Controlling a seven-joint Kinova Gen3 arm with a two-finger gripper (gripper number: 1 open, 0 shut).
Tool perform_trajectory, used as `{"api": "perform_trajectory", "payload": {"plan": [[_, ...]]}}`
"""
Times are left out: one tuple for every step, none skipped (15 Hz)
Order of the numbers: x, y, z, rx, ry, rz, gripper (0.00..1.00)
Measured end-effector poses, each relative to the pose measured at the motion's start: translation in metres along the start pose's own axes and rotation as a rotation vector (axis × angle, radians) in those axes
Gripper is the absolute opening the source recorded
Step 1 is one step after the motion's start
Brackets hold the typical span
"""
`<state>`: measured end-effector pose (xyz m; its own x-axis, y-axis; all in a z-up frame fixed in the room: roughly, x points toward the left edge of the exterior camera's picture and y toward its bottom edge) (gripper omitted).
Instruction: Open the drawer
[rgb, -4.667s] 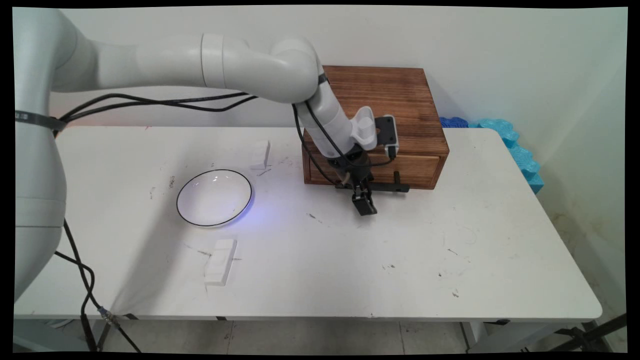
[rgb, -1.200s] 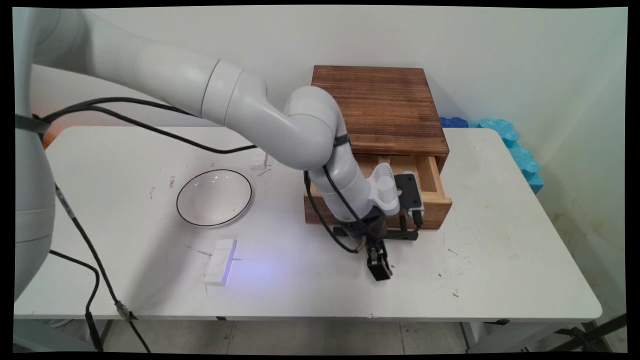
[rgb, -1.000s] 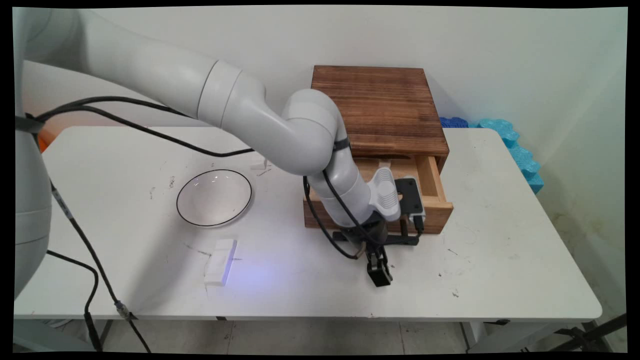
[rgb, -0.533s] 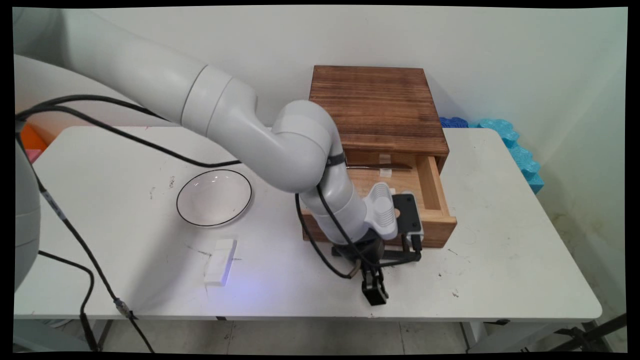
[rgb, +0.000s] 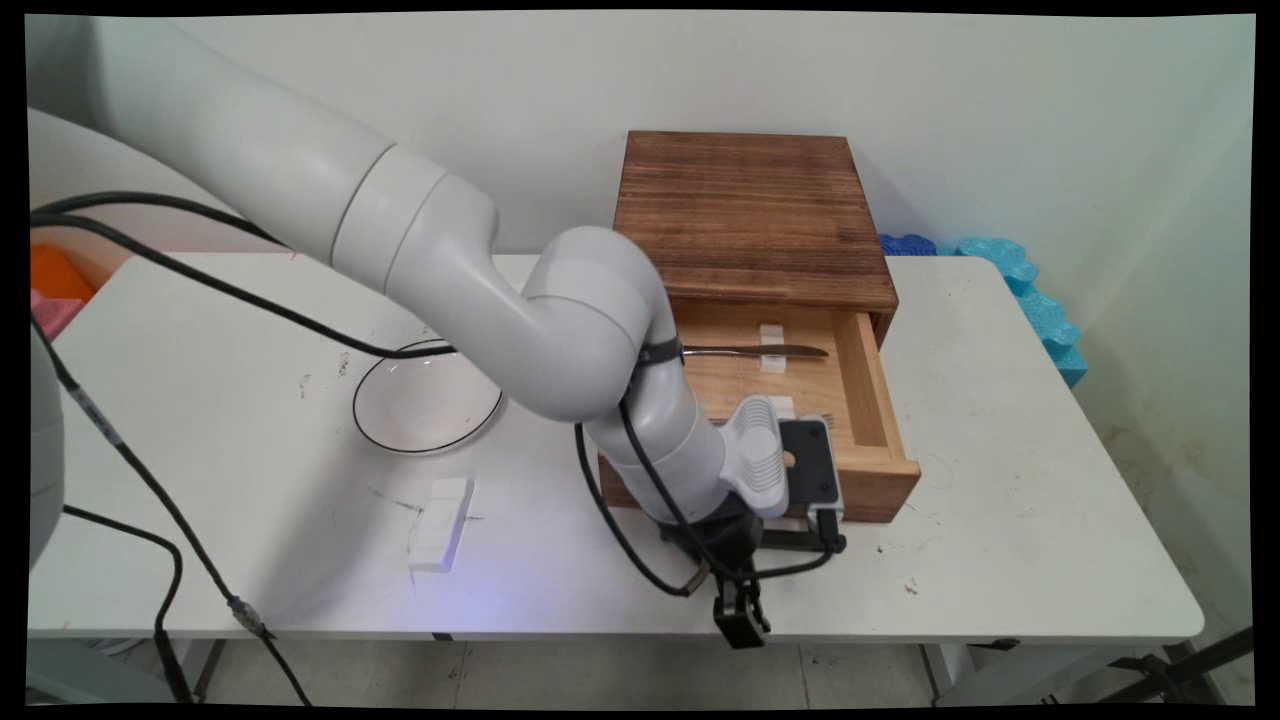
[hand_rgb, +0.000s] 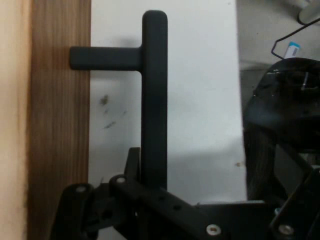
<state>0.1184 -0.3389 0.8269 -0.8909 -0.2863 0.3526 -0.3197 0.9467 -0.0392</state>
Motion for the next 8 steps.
{"api": "perform_trajectory", "payload": {"plan": [[-0.001,0.003,0.000,-0.002,0.001,0.004,1.00],[-0.001,0.005,0.000,-0.003,0.001,0.007,1.00],[-0.002,0.009,-0.001,-0.005,0.002,0.011,1.00],[-0.002,0.012,-0.001,-0.007,0.004,0.015,1.00],[-0.002,0.016,-0.001,-0.009,0.005,0.019,1.00],[-0.002,0.019,-0.002,-0.011,0.006,0.022,1.00],[-0.002,0.022,-0.003,-0.013,0.008,0.026,1.00],[-0.002,0.026,-0.004,-0.016,0.010,0.029,1.00]]}}
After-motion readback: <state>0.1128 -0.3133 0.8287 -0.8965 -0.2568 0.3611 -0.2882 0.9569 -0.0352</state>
